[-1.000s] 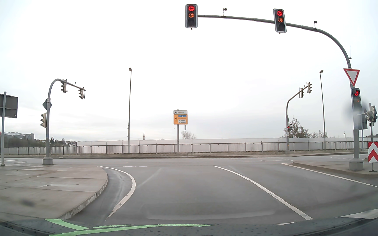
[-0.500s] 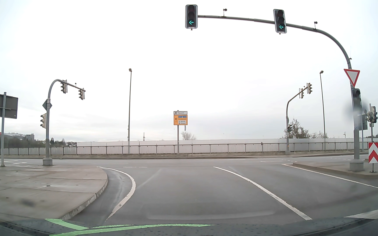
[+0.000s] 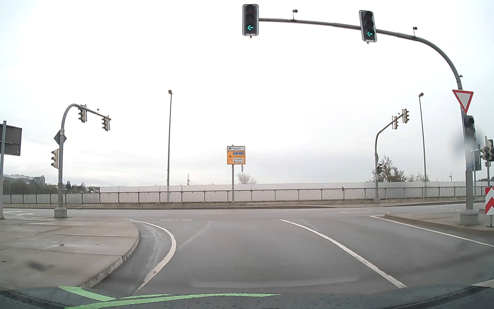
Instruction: Follow the waypoints while adhering to traffic rules and regulations
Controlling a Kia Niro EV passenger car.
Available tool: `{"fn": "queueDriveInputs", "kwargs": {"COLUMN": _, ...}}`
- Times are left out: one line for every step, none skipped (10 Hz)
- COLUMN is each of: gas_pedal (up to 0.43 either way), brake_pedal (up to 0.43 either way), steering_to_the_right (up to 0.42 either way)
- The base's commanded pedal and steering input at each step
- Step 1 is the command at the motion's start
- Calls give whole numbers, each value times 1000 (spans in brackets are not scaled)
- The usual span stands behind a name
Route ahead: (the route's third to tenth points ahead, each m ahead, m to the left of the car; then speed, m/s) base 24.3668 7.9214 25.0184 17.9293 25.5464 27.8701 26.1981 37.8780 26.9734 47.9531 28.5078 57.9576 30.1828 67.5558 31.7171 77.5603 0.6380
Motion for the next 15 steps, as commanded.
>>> {"fn": "queueDriveInputs", "kwargs": {"gas_pedal": 280, "brake_pedal": 0, "steering_to_the_right": -18}}
{"fn": "queueDriveInputs", "kwargs": {"gas_pedal": 280, "brake_pedal": 0, "steering_to_the_right": -18}}
{"fn": "queueDriveInputs", "kwargs": {"gas_pedal": 280, "brake_pedal": 0, "steering_to_the_right": -18}}
{"fn": "queueDriveInputs", "kwargs": {"gas_pedal": 280, "brake_pedal": 0, "steering_to_the_right": -18}}
{"fn": "queueDriveInputs", "kwargs": {"gas_pedal": 299, "brake_pedal": 0, "steering_to_the_right": -18}}
{"fn": "queueDriveInputs", "kwargs": {"gas_pedal": 311, "brake_pedal": 0, "steering_to_the_right": -17}}
{"fn": "queueDriveInputs", "kwargs": {"gas_pedal": 311, "brake_pedal": 0, "steering_to_the_right": -17}}
{"fn": "queueDriveInputs", "kwargs": {"gas_pedal": 331, "brake_pedal": 0, "steering_to_the_right": -17}}
{"fn": "queueDriveInputs", "kwargs": {"gas_pedal": 331, "brake_pedal": 0, "steering_to_the_right": -17}}
{"fn": "queueDriveInputs", "kwargs": {"gas_pedal": 331, "brake_pedal": 0, "steering_to_the_right": -17}}
{"fn": "queueDriveInputs", "kwargs": {"gas_pedal": 339, "brake_pedal": 0, "steering_to_the_right": -17}}
{"fn": "queueDriveInputs", "kwargs": {"gas_pedal": 350, "brake_pedal": 0, "steering_to_the_right": -16}}
{"fn": "queueDriveInputs", "kwargs": {"gas_pedal": 358, "brake_pedal": 0, "steering_to_the_right": -16}}
{"fn": "queueDriveInputs", "kwargs": {"gas_pedal": 358, "brake_pedal": 0, "steering_to_the_right": -16}}
{"fn": "queueDriveInputs", "kwargs": {"gas_pedal": 358, "brake_pedal": 0, "steering_to_the_right": -16}}
